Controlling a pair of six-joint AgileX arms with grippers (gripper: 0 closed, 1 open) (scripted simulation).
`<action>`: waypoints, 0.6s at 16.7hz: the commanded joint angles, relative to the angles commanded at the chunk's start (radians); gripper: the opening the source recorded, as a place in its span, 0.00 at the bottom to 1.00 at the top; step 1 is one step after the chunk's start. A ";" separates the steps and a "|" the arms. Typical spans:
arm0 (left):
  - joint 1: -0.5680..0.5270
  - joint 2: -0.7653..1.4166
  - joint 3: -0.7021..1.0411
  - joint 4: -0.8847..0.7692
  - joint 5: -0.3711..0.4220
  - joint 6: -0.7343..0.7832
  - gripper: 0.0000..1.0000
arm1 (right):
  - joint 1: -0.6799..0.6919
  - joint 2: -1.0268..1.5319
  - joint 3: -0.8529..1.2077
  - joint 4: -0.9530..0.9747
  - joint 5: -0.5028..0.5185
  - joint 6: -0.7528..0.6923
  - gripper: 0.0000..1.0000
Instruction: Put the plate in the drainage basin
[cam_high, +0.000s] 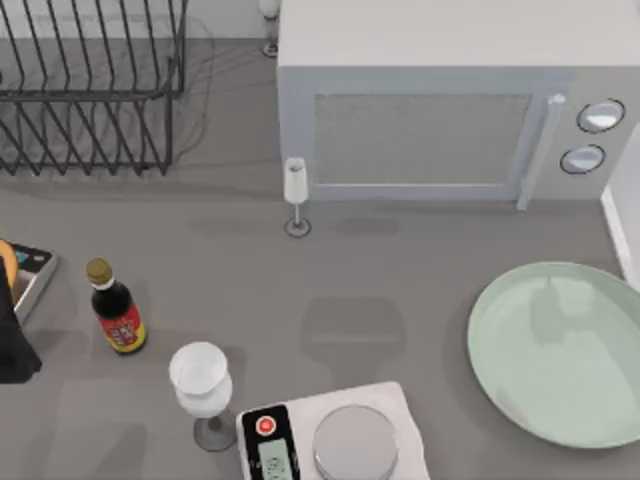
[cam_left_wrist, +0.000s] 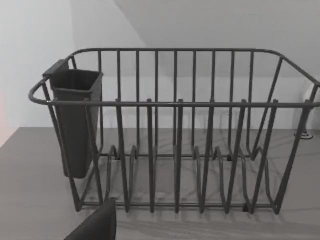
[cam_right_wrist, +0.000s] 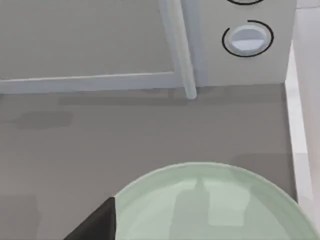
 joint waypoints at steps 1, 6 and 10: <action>0.000 0.000 0.000 0.000 0.000 0.000 1.00 | 0.031 0.105 0.074 -0.059 0.000 0.032 1.00; 0.000 0.000 0.000 0.000 0.000 0.000 1.00 | 0.184 0.632 0.437 -0.347 0.000 0.188 1.00; 0.000 0.000 0.000 0.000 0.000 0.000 1.00 | 0.281 0.971 0.672 -0.531 0.000 0.289 1.00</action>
